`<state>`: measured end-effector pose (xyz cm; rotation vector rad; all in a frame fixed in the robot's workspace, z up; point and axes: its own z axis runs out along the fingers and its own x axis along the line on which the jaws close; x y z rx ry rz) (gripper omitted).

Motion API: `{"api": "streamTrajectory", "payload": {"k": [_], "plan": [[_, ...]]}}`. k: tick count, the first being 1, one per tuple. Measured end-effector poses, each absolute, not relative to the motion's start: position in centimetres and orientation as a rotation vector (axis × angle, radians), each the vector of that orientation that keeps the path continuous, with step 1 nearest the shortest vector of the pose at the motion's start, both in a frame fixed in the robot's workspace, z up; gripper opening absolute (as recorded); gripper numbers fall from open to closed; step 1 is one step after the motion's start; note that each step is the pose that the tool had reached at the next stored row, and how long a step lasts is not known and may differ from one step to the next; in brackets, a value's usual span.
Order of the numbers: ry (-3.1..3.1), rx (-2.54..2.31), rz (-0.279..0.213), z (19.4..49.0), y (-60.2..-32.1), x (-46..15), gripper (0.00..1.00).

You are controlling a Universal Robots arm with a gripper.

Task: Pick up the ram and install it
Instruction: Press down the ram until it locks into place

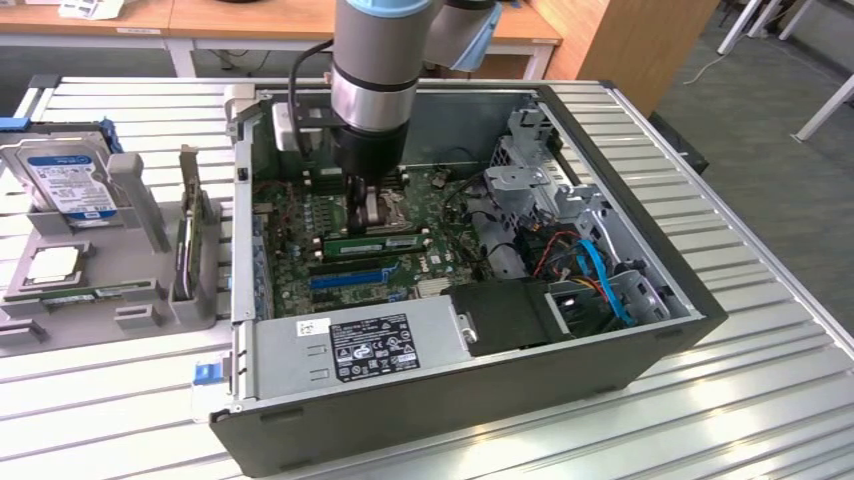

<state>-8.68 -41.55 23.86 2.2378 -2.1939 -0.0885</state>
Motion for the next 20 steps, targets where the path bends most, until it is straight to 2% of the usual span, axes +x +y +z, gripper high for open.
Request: {"api": "streamTrajectory", "payload": {"k": [20], "plan": [[-2.194, 2.238, -0.088, 23.01, -41.58, -8.68, 0.10]]}}
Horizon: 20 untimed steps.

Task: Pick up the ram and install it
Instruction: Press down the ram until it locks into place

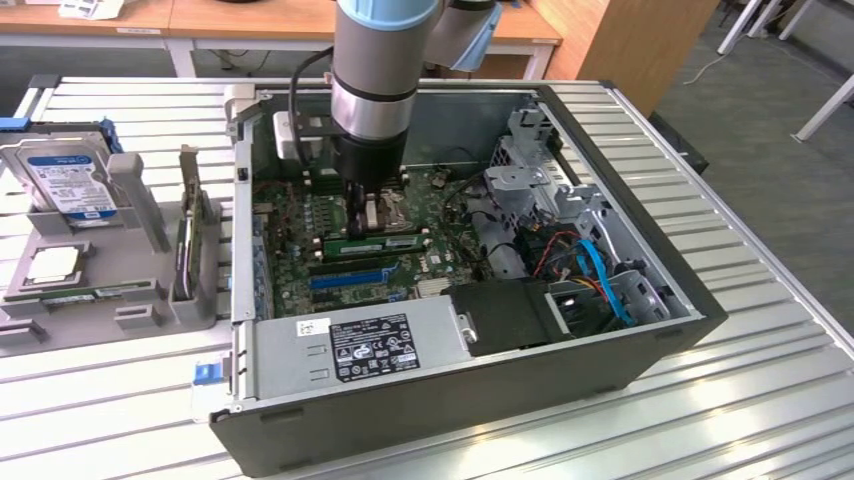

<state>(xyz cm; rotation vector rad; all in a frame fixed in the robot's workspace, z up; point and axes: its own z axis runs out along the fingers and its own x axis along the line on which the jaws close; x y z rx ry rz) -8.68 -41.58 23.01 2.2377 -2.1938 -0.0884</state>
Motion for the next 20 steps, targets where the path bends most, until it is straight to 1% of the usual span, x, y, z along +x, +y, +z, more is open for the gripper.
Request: {"api": "streamTrajectory", "payload": {"k": [20], "plan": [[-2.194, 2.238, -0.088, 22.71, -41.59, -8.68, 0.10]]}}
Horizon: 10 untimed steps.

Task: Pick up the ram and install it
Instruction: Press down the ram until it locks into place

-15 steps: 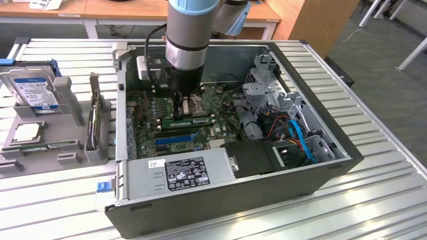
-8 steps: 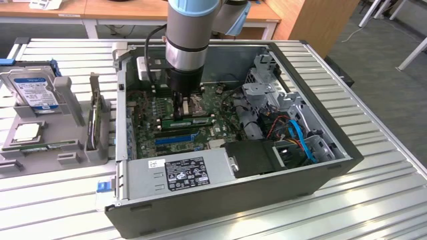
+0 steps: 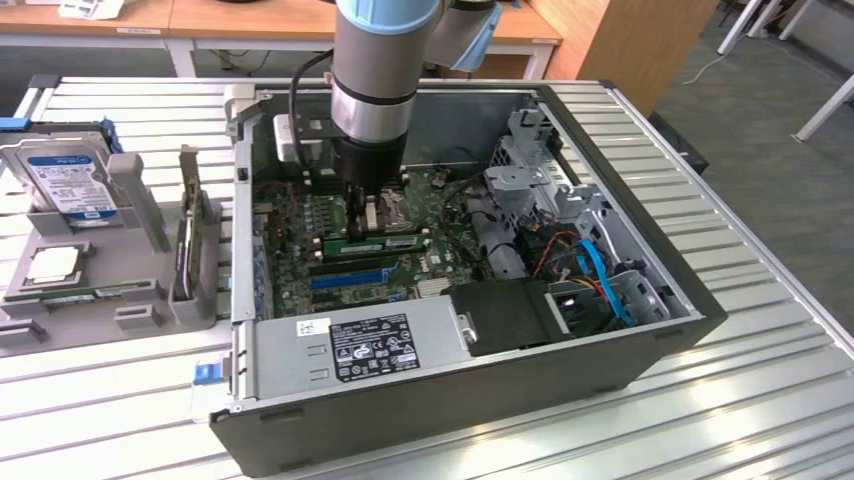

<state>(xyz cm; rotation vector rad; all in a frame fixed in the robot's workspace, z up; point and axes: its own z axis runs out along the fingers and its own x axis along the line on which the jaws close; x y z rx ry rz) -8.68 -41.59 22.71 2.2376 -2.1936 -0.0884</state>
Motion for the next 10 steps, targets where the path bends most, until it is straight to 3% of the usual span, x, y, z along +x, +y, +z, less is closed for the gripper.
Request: {"api": "streamTrajectory", "payload": {"k": [10], "plan": [[-2.194, 2.238, -0.089, 22.59, -41.58, -8.68, 0.10]]}}
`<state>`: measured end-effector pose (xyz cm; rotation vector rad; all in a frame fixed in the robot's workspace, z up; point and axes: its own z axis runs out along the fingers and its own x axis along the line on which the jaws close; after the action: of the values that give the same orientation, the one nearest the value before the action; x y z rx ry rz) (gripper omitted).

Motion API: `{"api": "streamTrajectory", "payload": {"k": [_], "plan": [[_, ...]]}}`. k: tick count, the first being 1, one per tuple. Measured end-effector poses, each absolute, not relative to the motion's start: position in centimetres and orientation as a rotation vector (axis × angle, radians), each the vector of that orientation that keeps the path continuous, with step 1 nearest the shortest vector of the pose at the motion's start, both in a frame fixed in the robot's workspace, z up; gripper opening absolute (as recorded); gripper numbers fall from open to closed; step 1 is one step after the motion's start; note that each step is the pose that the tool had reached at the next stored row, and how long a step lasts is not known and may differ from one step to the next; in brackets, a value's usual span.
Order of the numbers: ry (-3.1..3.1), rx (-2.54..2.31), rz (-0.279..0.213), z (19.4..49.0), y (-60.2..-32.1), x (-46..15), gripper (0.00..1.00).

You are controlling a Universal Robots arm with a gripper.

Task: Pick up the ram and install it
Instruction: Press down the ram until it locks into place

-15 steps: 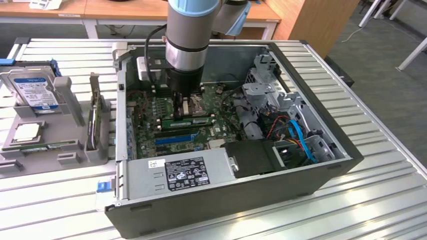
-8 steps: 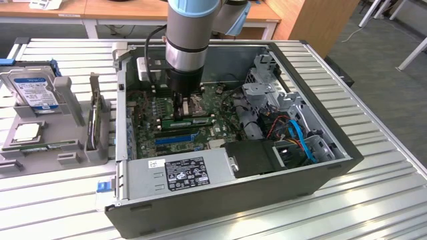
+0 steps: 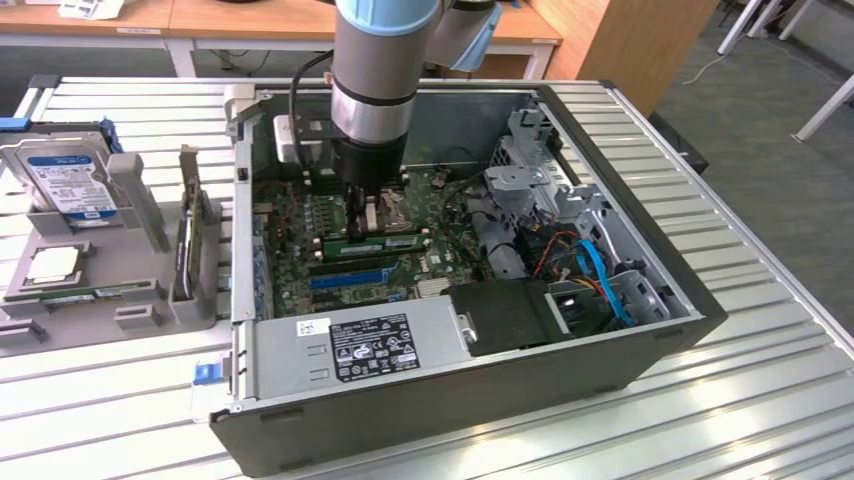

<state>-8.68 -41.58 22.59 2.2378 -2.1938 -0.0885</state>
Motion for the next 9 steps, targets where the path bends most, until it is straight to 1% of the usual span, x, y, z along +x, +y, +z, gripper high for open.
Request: {"api": "streamTrajectory", "payload": {"k": [9], "plan": [[-2.194, 2.238, -0.089, 22.51, -41.58, -8.68, 0.10]]}}
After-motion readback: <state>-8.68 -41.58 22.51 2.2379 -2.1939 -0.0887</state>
